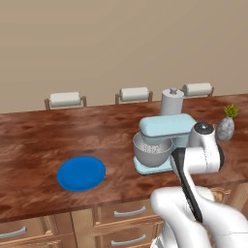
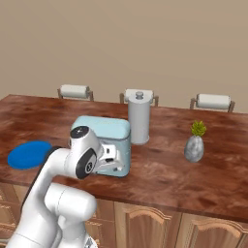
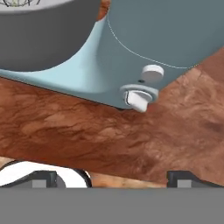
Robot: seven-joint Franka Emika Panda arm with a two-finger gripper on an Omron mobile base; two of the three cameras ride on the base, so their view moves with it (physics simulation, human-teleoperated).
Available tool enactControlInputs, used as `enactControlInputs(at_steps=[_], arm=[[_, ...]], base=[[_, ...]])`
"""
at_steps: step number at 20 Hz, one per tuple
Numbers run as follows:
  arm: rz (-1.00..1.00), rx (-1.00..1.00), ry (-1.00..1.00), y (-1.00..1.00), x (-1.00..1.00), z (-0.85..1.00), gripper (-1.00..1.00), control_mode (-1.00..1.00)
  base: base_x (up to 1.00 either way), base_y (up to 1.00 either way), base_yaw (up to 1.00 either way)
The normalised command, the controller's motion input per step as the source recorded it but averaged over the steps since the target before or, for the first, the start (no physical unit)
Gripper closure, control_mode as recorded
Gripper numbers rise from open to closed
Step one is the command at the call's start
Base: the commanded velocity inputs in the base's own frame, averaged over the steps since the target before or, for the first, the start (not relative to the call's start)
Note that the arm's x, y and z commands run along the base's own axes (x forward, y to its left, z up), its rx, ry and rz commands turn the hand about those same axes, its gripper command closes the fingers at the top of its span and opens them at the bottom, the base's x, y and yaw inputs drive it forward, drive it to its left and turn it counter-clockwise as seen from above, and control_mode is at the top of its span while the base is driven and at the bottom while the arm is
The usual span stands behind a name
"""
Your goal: Add butter and sugar cubes to the stand mixer bowl and then turn on the stand mixer to begin making frosting.
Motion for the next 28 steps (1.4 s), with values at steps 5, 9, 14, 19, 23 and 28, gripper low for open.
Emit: enactControlInputs(at_steps=[5, 9, 14, 19, 23, 28], arm=[[0.00, 0.00, -0.06, 0.00, 0.39, -0.31, -1.00, -1.00], [0.00, 0.00, -0.03, 0.00, 0.37, -0.10, -1.00, -1.00], [-0.01, 0.00, -0.02, 0.00, 0.23, -0.20, -1.00, -1.00], [-0.03, 0.00, 0.00, -0.01, 0.15, -0.35, -1.00, -1.00], [-0.05, -0.03, 0.00, -0.01, 0.15, -0.41, -1.00, -1.00], [-0.04, -0.03, 0.00, 0.00, 0.11, -0.38, -1.00, -1.00]], base=[[0.00, 0.00, 0.00], [0.00, 0.00, 0.00], [0.00, 0.00, 0.00], [0.00, 0.00, 0.00], [0.00, 0.00, 0.00], [0.00, 0.00, 0.00]])
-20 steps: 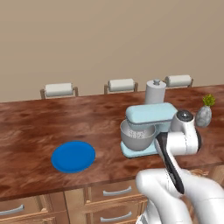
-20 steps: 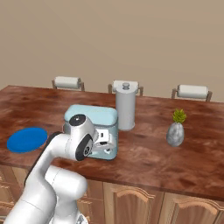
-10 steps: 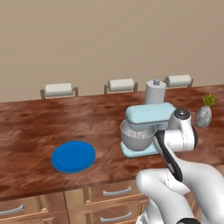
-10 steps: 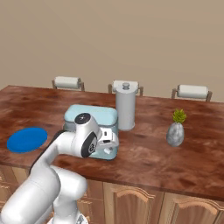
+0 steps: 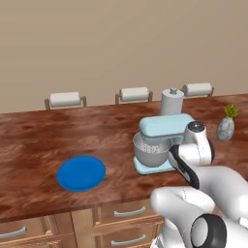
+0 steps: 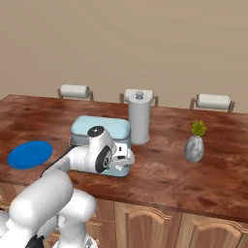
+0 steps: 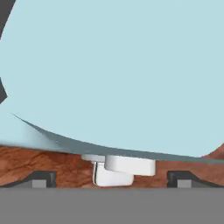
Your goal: Add butter and sugar cubes to the stand mixer bowl and then turn on the stand mixer to begin making frosting.
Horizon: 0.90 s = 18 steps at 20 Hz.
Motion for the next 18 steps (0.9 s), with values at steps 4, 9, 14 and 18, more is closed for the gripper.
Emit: enactControlInputs(at_steps=[4, 9, 14, 18], arm=[[-0.03, -0.01, 0.00, -0.01, 0.09, -0.38, -1.00, -1.00], [-0.02, -0.01, 0.00, -0.05, 0.10, -0.41, -1.00, -1.00], [-0.01, 0.00, 0.00, -0.06, 0.05, -0.29, -1.00, -1.00], [0.00, 0.00, 0.00, 0.00, 0.00, -0.23, 1.00, -1.00]], base=[[0.00, 0.00, 0.00], [0.00, 0.00, 0.00], [0.00, 0.00, 0.00], [0.00, 0.00, 0.00]])
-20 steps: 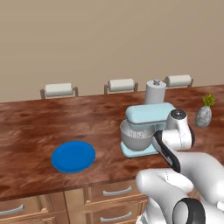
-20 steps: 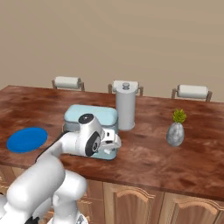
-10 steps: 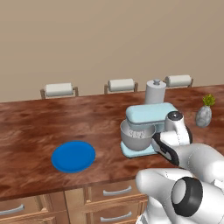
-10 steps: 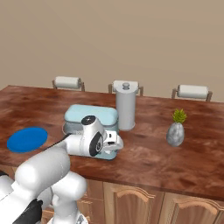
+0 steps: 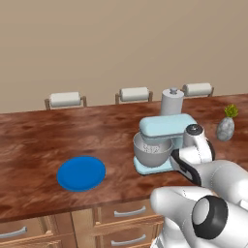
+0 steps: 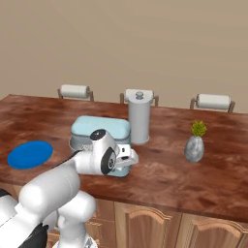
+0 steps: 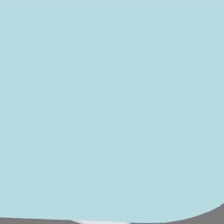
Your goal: Add butter and sugar cubes to the stand mixer bowl and then turn on the stand mixer to begin making frosting.
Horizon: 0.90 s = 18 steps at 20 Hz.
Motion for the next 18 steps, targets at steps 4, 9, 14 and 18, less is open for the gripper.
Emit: enactControlInputs(at_steps=[4, 9, 14, 18], arm=[[0.00, 0.00, -0.02, 0.00, 0.00, -0.18, 1.00, -1.00], [0.00, 0.00, -0.10, 0.00, 0.00, -0.14, 1.00, -1.00], [0.00, 0.01, -0.11, 0.00, 0.00, -0.07, 1.00, -1.00], [0.00, 0.04, -0.09, -0.02, -0.03, 0.00, 1.00, -1.00]], base=[[0.00, 0.00, 0.00], [0.00, 0.00, 0.00], [0.00, 0.00, 0.00], [0.00, 0.00, 0.00]])
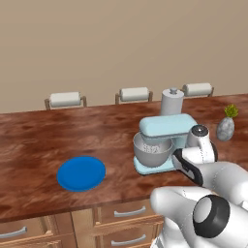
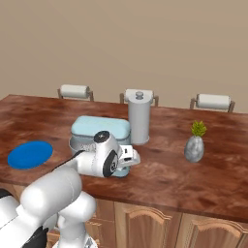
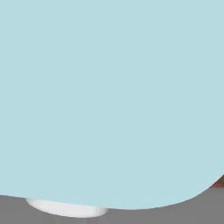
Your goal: Add butter and sugar cubes to the stand mixer bowl and then turn on the stand mixer to begin making frosting.
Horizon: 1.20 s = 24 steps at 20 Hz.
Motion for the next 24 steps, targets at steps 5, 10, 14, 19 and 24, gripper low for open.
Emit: enactControlInputs(at_steps=[5, 10, 14, 19, 24], arm=[[-0.01, 0.07, -0.08, -0.04, -0.01, 0.00, 1.00, -1.00], [-0.03, 0.05, -0.06, -0.13, 0.00, 0.01, 1.00, -1.00], [-0.04, 0.03, -0.03, -0.21, 0.00, 0.09, 1.00, -1.00], [-0.06, 0.05, 0.00, -0.16, 0.01, 0.28, 1.00, -1.00], [-0.07, 0.05, -0.01, -0.10, 0.04, 0.41, 1.00, -1.00]], base=[[0.00, 0.00, 0.00], [0.00, 0.00, 0.00], [0.00, 0.00, 0.00], [0.00, 0.00, 0.00], [0.00, 0.00, 0.00]])
